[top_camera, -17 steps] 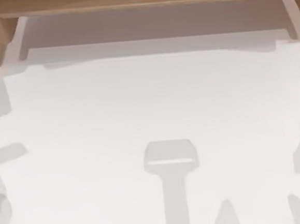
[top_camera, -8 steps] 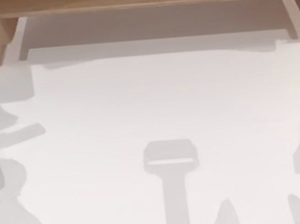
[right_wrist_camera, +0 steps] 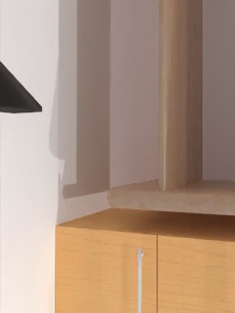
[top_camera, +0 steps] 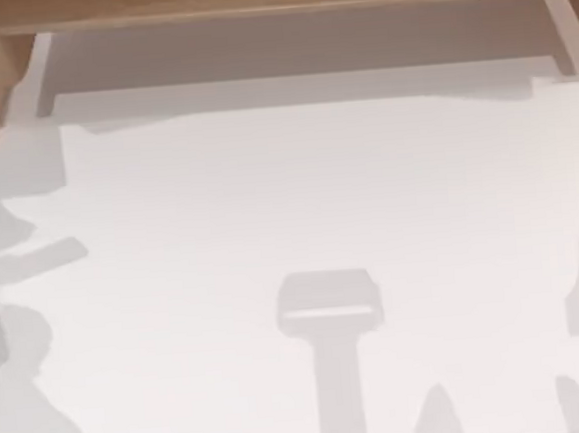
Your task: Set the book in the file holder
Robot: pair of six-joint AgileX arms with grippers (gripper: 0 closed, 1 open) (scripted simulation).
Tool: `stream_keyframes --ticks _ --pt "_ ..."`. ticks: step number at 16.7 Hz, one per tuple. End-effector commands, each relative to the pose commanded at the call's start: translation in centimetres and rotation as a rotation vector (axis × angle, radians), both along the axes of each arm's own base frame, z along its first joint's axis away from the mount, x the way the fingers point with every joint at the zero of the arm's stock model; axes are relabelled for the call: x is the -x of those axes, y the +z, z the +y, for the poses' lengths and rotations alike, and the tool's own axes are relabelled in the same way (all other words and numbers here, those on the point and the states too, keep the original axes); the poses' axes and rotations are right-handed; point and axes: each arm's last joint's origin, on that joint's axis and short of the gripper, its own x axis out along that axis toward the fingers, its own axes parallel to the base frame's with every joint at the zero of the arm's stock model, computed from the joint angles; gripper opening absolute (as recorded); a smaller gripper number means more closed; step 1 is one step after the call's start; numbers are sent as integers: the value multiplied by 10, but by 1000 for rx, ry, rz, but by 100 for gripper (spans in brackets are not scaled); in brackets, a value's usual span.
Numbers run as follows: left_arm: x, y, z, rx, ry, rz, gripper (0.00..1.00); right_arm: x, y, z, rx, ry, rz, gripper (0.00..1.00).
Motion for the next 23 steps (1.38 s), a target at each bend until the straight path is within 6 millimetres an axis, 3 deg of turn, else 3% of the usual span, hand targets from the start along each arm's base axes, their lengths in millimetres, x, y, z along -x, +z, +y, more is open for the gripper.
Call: stream_keyframes --ticks 7,11,23 --pt "-28 -4 -1 -1 -3 -2 0 0 0 0 0 0 0 100" --pt "-30 -5 -2 2 -3 0 0 0 0 0 0 0 0 100" --pt "-30 -5 -2 2 -3 0 90 0 0 0 0 0 0 100"
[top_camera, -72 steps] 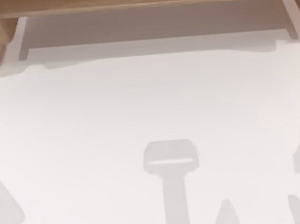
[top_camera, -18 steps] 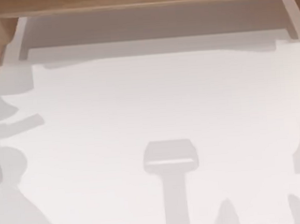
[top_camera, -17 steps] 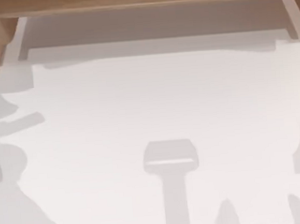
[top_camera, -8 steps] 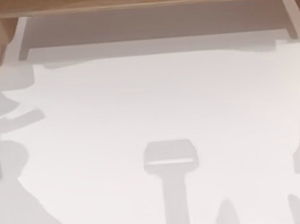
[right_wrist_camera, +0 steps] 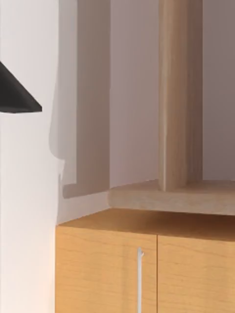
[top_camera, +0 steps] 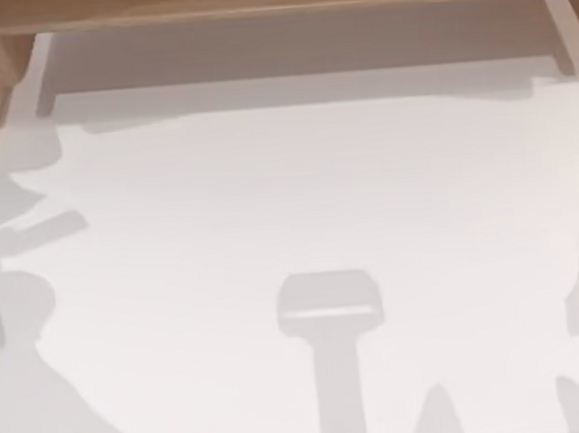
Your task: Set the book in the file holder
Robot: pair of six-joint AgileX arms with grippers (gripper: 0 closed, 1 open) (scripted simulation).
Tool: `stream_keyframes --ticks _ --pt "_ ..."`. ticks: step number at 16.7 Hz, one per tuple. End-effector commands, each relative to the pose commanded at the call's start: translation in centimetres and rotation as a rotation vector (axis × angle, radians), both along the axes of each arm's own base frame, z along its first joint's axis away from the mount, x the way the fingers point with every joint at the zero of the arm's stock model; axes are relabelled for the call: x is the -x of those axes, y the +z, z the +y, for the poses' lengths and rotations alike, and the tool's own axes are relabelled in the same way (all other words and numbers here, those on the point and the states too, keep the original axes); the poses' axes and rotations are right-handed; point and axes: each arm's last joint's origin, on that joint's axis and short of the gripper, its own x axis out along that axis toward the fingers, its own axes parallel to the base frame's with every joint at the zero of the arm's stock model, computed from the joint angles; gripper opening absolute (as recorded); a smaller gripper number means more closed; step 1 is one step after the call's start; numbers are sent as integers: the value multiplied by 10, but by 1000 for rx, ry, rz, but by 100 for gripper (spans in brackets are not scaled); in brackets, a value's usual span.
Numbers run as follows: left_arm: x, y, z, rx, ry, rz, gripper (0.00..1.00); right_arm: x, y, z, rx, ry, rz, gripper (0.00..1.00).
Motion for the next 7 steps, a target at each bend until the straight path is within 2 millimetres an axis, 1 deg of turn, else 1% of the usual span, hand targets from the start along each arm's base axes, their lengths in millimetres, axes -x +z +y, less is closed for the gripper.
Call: stream_keyframes --ticks 1,2,7 --pt "0 0 0 0 0 0 98 0 0 0 0 0 0 100" --pt "0 0 0 0 0 0 100 0 0 0 0 0 0 100" --pt "0 0 0 0 0 0 100 0 0 0 0 0 0 100"
